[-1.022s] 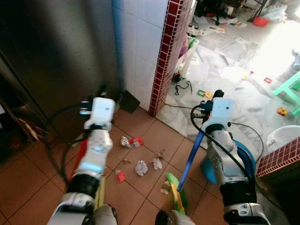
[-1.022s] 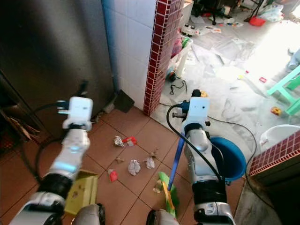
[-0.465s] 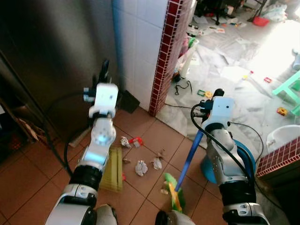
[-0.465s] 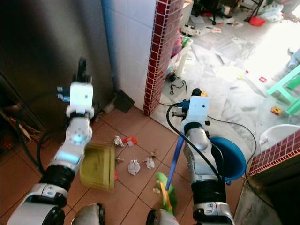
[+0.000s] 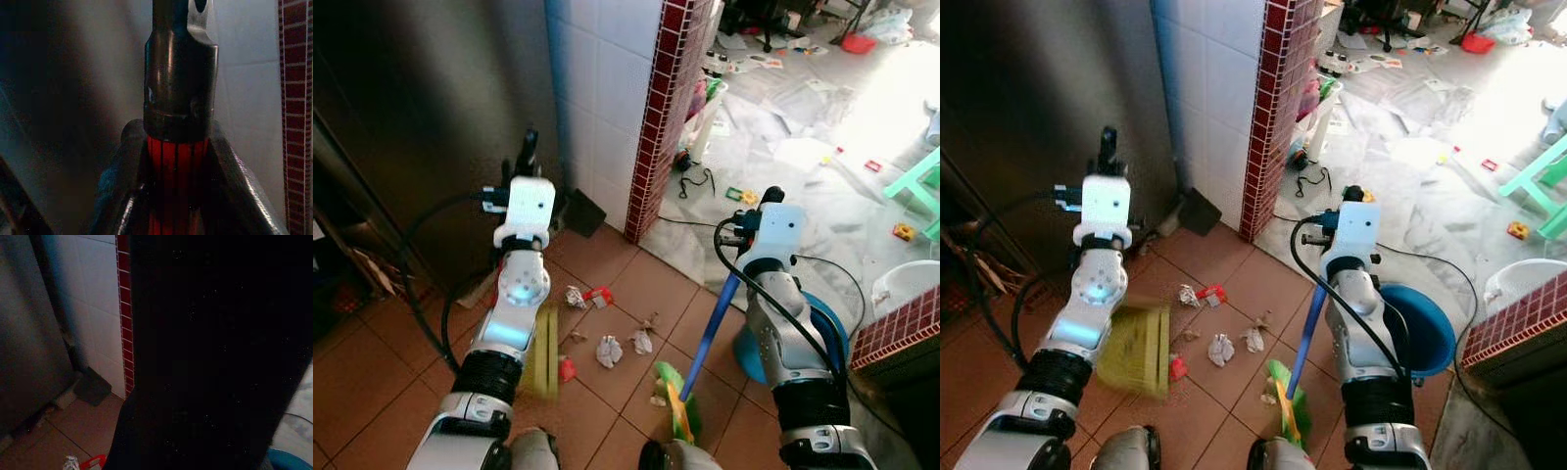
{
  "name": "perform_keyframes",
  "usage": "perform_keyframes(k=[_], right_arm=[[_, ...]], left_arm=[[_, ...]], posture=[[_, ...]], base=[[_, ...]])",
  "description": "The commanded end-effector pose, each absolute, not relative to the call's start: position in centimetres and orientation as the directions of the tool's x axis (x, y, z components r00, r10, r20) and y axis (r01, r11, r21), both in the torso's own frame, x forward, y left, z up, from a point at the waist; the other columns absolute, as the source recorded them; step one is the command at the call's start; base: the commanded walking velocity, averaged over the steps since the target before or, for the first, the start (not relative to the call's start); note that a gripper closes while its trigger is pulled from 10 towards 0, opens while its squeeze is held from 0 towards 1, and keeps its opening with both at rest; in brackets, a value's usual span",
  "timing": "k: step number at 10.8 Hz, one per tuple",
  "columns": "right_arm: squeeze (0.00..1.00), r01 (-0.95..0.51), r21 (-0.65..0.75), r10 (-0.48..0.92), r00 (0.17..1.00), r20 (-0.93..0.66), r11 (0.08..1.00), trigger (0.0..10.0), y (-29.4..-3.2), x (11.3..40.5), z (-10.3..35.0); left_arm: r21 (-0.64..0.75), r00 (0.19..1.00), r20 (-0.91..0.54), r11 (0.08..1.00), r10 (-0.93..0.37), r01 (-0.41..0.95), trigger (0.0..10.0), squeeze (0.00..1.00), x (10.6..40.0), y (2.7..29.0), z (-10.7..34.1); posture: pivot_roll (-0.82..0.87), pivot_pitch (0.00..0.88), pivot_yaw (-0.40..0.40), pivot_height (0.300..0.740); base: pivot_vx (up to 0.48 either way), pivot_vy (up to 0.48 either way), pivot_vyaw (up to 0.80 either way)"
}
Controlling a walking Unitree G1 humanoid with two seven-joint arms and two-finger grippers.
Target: Sweep floor
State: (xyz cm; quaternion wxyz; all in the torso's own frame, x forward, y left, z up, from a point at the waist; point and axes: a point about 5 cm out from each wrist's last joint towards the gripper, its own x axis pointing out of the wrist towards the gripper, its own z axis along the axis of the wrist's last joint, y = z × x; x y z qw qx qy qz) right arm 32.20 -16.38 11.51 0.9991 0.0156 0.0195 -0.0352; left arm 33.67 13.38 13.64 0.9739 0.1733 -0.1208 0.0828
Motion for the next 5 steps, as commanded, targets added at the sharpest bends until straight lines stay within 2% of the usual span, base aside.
perform_keyframes(k=[1, 4, 5], right_arm=[[0.0, 0.093, 0.037, -0.091, 0.995, -0.039, 0.995, 10.0, -16.7, 32.0, 11.6], [0.0, 0.113, 0.026, -0.112, 0.993, -0.04, 0.993, 10.0, -17.6, 31.7, 11.6], [0.0, 0.113, 0.025, -0.112, 0.993, -0.04, 0.993, 10.0, -17.6, 31.7, 11.6]], left_arm=[[0.355, 0.953, 0.293, 0.916, 0.08, -0.186, 10.0, 0.0, 33.9, 12.9, 14.1], [0.408, 0.968, 0.239, 0.898, 0.071, -0.166, 10.0, 0.0, 34.0, 12.6, 12.1], [0.377, 0.975, 0.2, 0.911, 0.096, -0.167, 10.0, 0.0, 34.1, 12.5, 11.2]], posture=[[-0.05, 0.07, -0.033, 0.74], [-0.07, 0.074, -0.028, 0.74], [-0.09, 0.077, -0.025, 0.74]], base=[[0.0, 0.0, 0.0], [0.0, 0.0, 0.0], [0.0, 0.0, 0.0]])
